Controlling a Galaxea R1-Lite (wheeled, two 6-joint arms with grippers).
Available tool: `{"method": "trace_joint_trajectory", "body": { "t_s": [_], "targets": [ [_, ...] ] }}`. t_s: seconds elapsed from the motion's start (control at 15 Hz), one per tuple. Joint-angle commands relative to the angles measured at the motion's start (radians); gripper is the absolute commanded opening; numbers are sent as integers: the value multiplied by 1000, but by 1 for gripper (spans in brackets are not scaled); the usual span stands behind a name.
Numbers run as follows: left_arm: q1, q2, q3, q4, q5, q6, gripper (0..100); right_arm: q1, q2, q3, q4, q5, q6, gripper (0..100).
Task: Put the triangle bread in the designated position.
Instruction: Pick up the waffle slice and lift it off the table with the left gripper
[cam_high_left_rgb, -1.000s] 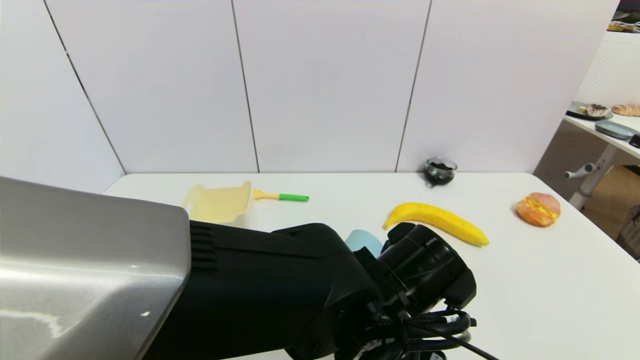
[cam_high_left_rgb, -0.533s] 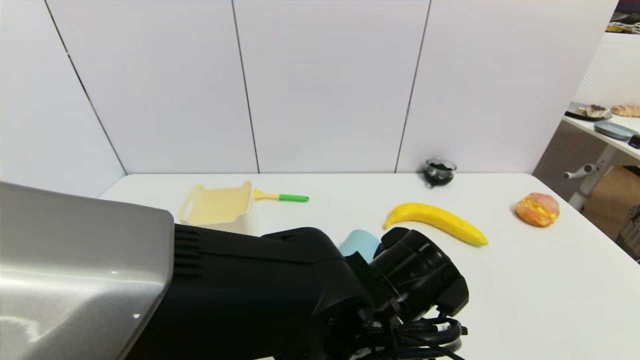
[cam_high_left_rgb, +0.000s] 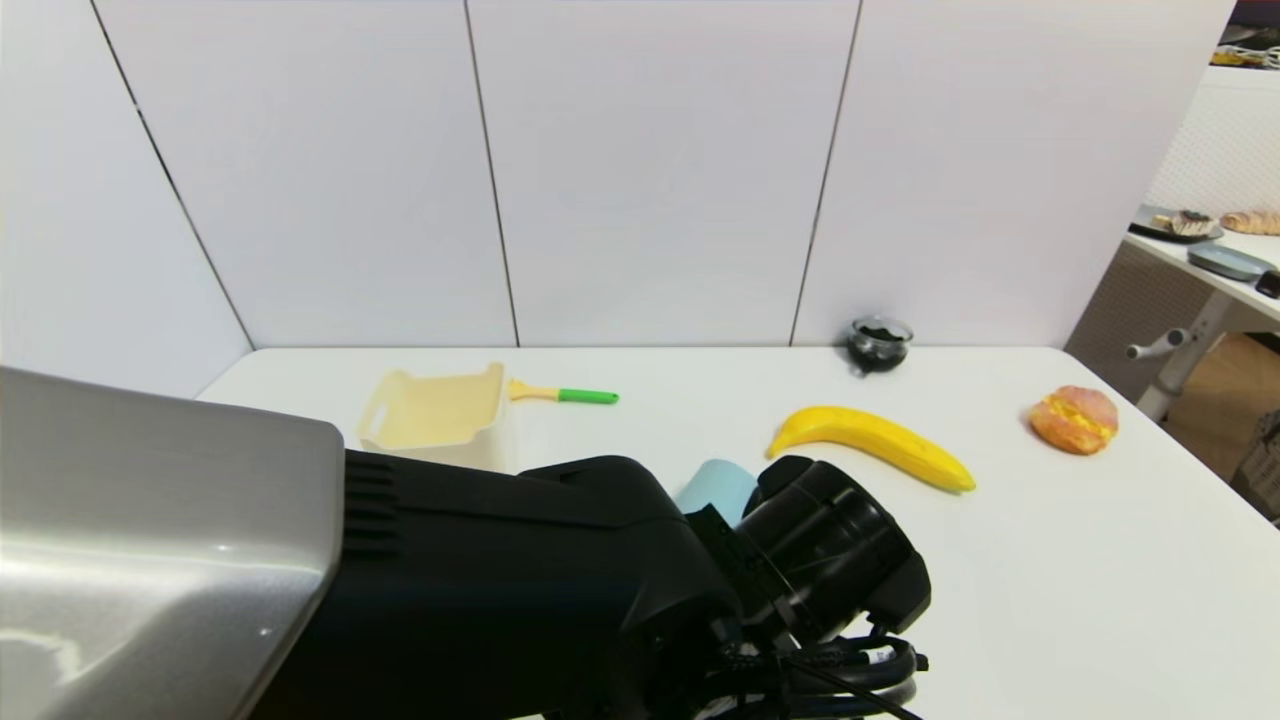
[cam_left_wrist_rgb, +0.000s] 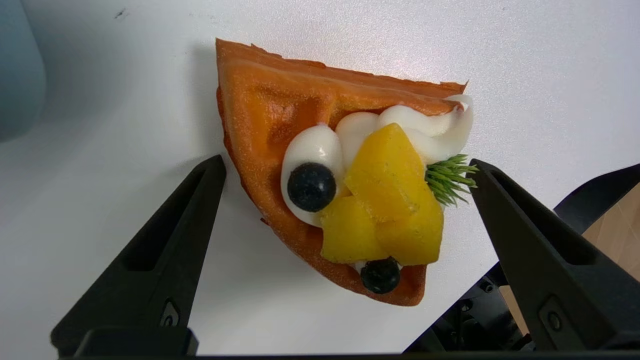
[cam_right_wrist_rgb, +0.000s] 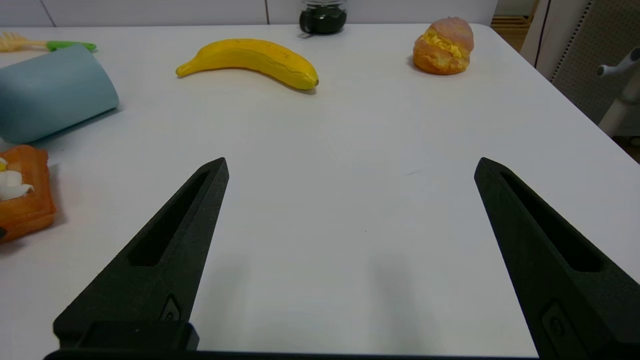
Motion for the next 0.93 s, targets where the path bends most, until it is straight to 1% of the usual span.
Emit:
{"method": "trace_joint_trajectory", "body": {
  "t_s": [0.07,0.47,0.93],
  "targets": [
    [1,40,-3,1,-4,-2,0,1,2,2,0,0,2,100],
    [-1,84,-7,-26,-4,-5,0,1,0,2,0,0,2,100],
    [5,-97,-23,-18,-5,1,0,1,2,2,-2,0,2,100]
  ]
}}
